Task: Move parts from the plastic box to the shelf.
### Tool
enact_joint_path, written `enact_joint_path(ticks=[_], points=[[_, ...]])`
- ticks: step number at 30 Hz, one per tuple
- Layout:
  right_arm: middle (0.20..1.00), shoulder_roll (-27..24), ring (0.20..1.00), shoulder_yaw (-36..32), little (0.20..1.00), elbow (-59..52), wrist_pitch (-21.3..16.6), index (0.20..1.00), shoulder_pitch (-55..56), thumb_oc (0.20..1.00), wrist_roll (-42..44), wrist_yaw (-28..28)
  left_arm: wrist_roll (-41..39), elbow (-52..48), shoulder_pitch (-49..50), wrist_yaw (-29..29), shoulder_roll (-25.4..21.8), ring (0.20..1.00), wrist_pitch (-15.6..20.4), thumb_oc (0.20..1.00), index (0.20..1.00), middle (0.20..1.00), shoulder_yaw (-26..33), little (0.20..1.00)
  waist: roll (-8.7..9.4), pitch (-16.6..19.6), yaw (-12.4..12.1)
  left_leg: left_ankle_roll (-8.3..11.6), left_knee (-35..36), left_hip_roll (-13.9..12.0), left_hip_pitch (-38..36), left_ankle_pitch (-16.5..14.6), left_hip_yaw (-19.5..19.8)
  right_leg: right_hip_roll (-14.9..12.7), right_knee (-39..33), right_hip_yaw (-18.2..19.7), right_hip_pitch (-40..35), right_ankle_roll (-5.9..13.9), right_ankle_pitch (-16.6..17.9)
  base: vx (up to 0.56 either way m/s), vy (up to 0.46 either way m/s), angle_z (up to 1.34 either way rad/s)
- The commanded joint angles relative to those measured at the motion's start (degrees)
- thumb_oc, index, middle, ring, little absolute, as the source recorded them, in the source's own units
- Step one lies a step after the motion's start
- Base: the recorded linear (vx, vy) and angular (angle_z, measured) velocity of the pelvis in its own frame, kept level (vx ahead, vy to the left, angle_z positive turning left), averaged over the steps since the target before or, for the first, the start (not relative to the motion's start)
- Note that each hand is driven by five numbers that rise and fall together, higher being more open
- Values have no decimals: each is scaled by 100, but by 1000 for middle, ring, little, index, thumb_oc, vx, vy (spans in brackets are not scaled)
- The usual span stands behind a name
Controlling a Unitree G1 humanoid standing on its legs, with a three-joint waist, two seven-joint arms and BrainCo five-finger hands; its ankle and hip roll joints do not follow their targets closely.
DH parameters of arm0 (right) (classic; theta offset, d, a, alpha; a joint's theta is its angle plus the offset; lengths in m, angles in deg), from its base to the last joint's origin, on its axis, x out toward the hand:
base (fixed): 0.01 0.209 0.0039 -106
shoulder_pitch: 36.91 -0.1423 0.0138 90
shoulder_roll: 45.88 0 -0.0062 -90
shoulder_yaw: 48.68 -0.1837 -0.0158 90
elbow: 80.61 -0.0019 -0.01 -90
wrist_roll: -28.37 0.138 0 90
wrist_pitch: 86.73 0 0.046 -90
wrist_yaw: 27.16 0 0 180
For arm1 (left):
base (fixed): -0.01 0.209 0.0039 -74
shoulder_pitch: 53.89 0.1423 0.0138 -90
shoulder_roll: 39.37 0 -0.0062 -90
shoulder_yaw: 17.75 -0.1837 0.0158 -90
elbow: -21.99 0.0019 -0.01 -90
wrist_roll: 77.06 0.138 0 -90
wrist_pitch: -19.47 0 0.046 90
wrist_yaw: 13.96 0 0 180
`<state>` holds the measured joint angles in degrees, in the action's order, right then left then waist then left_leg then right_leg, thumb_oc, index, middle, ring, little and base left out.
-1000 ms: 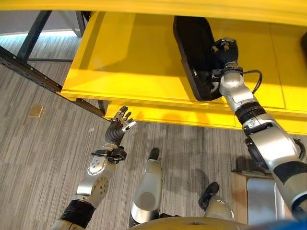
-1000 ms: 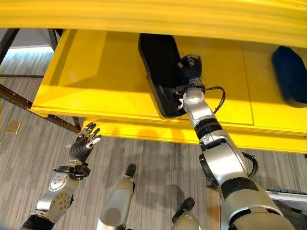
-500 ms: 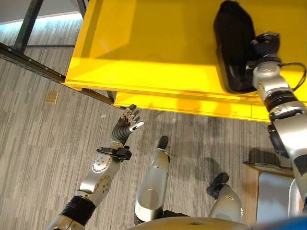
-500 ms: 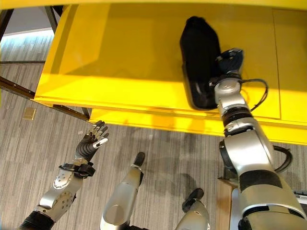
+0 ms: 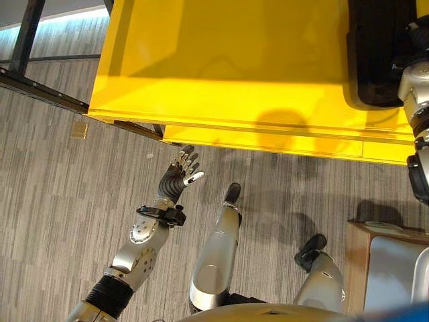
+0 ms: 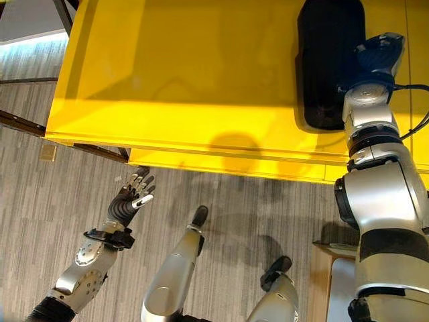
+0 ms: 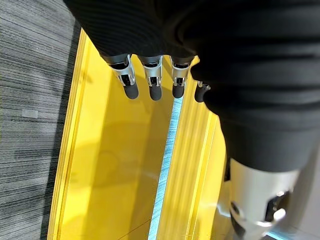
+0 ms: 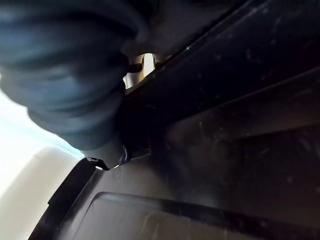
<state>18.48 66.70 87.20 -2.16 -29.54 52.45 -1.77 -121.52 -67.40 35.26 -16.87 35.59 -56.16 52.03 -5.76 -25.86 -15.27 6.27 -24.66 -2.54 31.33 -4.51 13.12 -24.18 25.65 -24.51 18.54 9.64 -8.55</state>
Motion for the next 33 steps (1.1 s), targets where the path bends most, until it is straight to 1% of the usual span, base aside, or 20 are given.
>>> enact_joint_path(ticks=[1, 3, 6, 10, 11, 12, 19, 27, 29, 30, 31, 32, 33], points=[[200, -524, 200, 366, 200, -49, -293, 200, -961, 200, 243, 99, -187, -579, -107, -60, -340, 1000, 349, 1000, 1000, 1000, -15, 1000, 56, 77, -60, -227, 189, 130, 130, 197, -103, 185, 1159, 273, 161, -337, -499, 0, 0, 0], [200, -552, 200, 394, 200, -47, -304, 200, -1028, 200, 286, 94, -197, -601, -109, -72, -334, 1000, 354, 1000, 1000, 1000, -16, 1000, 51, 75, -68, -237, 174, 138, 160, 193, -104, 180, 1163, 296, 189, -333, -493, 0, 0, 0], [200, -729, 200, 565, 200, 7, -279, 200, -1222, 200, 294, 91, -174, -624, -129, -114, -356, 1000, 380, 1000, 1000, 1000, 5, 1000, 28, 72, -105, -245, 130, 182, 241, 171, -67, 164, 1214, 274, 204, -325, -511, 0, 0, 0], [200, -745, 200, 644, 200, 18, -279, 200, -1291, 200, 294, 88, -175, -638, -162, -128, -358, 1000, 392, 1000, 1000, 1000, -9, 1000, 31, 72, -95, -254, 124, 194, 254, 156, -84, 162, 1213, 286, 218, -318, -503, 6, -1, 1], [225, -746, 225, 673, 225, 35, -278, 225, -1314, 225, 282, 92, -181, -638, -174, -135, -358, 1000, 394, 1000, 1000, 1000, -11, 1000, 35, 71, -93, -257, 113, 191, 261, 151, -88, 165, 1210, 289, 222, -321, -504, 0, 0, 0], [1000, -736, 1000, 698, 1000, 53, -275, 1000, -1347, 1000, 285, 117, -190, -629, -178, -146, -344, 1000, 412, 1000, 1000, 1000, -2, 1000, 39, 64, -94, -264, 98, 187, 267, 137, -94, 174, 1198, 295, 219, -328, -502, 14, 7, 3], [1000, -665, 1000, 805, 1000, 54, -301, 1000, -1416, 1000, 189, 178, -194, -656, -153, -198, -325, 1000, 448, 1000, 1000, 1000, 64, 1000, 56, 38, -37, -271, 30, 193, 289, 94, -125, 186, 1253, 362, 279, -339, -508, 0, 0, 0], [1000, -388, 1000, 826, 1000, -298, -459, 1000, -1419, 1000, 177, 305, -243, -598, -94, -208, -323, 1000, 512, 1000, 1000, 1000, 159, 1000, 150, -4, 87, -250, -23, 129, 205, 68, -186, 233, 1245, 434, 241, -378, -524, 0, 0, 0], [1000, -312, 1000, 787, 1000, -494, -502, 1000, -1349, 1000, 145, 364, -287, -576, -75, -197, -323, 1000, 521, 1000, 1000, 1000, 181, 1000, 189, -16, 133, -237, -31, 100, 159, 61, -191, 258, 1217, 451, 201, -383, -511, -25, 17, -2], [1000, -220, 1000, 757, 1000, -928, -584, 1000, -1207, 1000, 38, 458, -321, -545, -64, -186, -308, 1000, 517, 1000, 1000, 1000, 219, 1000, 239, -22, 184, -219, -9, 70, 82, 68, -210, 296, 1147, 461, 109, -389, -484, -35, 25, -6], [1000, -218, 1000, 743, 1000, -949, -577, 1000, -1186, 1000, 29, 469, -321, -542, -59, -184, -311, 1000, 518, 1000, 1000, 1000, 221, 1000, 242, -22, 184, -219, -7, 68, 75, 69, -210, 298, 1142, 460, 101, -389, -482, -41, 34, -10], [1000, -181, 1000, 688, 1000, -1197, -601, 1000, -1056, 1000, -45, 524, -305, -504, -70, -195, -295, 1000, 511, 1000, 1000, 1000, 225, 1000, 263, -22, 214, -210, 12, 51, 36, 75, -210, 309, 1104, 457, 64, -394, -461, -36, 30, -11], [1000, -120, 1000, 666, 1000, -1745, -634, 1000, -864, 1000, -258, 603, -307, -478, -57, -196, -271, 1000, 497, 1000, 1000, 1000, 265, 1000, 297, -26, 277, -200, 38, 23, -9, 79, -231, 327, 1055, 468, 34, -401, -438, -49, 46, -10]])
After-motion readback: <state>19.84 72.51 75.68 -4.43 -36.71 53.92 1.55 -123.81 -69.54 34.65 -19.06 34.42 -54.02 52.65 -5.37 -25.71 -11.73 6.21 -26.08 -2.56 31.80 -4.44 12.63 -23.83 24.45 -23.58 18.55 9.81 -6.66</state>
